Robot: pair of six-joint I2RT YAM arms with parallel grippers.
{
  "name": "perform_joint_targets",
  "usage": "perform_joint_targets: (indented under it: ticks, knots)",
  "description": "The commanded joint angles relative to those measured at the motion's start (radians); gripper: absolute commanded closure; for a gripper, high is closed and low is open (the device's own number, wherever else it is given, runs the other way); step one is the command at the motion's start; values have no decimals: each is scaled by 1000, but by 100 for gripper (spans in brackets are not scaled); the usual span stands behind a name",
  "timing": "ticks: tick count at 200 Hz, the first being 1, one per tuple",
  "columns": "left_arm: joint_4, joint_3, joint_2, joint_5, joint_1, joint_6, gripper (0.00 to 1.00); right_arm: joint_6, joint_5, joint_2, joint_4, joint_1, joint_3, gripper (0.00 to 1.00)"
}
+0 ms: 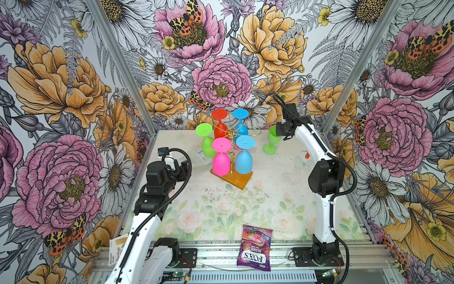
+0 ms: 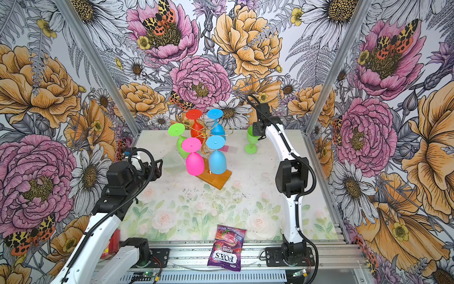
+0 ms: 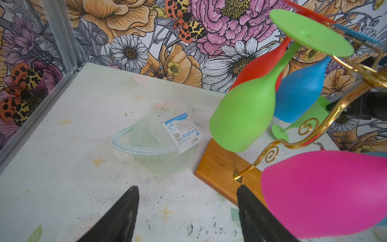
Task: Take the wine glass off the wine glass rack
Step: Place the wine glass at the top-right of the table.
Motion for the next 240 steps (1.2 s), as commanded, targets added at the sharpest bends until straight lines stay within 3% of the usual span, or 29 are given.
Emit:
perform_joint_targets:
  ticks: [1, 118, 240]
  knots:
    - [30, 22, -3, 29, 8, -6, 25, -16, 16, 25, 13, 14, 29, 100]
    - [47, 12, 2, 52, 8, -7, 24, -18, -18, 41, 15, 18, 35, 100]
    - [50, 11, 10, 65, 8, -11, 24, -23, -15, -32, 13, 17, 39, 68]
